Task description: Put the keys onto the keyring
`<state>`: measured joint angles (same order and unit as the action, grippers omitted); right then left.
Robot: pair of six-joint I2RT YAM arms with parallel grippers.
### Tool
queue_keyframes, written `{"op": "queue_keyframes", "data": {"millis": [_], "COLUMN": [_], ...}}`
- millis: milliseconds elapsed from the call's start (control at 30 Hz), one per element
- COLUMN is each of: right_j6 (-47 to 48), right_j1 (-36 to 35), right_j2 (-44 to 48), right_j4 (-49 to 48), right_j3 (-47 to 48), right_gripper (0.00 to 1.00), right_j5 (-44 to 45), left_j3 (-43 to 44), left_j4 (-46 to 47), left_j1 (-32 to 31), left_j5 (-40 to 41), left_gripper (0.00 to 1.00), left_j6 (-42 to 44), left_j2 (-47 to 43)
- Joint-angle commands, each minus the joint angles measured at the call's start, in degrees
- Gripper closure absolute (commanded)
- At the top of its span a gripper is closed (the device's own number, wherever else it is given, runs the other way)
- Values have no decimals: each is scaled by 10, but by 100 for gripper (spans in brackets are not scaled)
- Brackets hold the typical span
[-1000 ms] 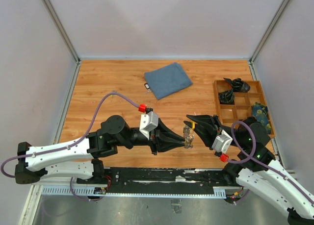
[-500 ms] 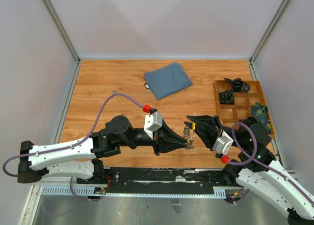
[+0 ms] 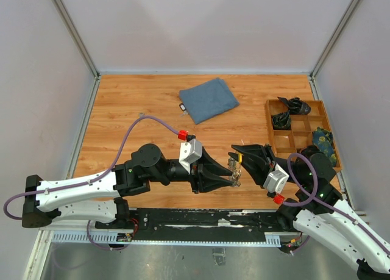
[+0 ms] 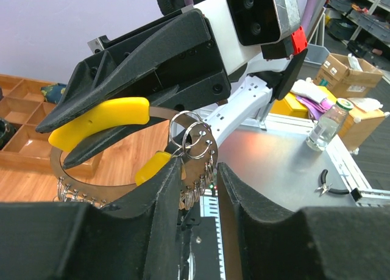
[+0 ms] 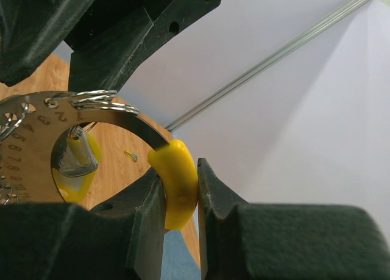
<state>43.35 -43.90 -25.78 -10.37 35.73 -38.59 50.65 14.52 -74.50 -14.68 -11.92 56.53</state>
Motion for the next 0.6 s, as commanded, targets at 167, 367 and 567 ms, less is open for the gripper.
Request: {"op": "queue_keyframes", "data": {"millis": [167,367,567], "right_j6": [13,19,24], "right_j1": [-15,-16,-17], "right_j2": [4,1,3], "right_j4": [-8,-1,7], "right_j3": [-4,-6,-9], "right_gripper": [88,88,88], "right_j5": [-7,-6,2], "left_j3": [7,12,14], "left_j4": [15,18,22], "left_j1": [-6,-6,-6], "left_j5": [4,2,-2], "left_gripper": [61,62,64], "left_j6": [0,0,-1], "left_j2": [5,6,5]}}
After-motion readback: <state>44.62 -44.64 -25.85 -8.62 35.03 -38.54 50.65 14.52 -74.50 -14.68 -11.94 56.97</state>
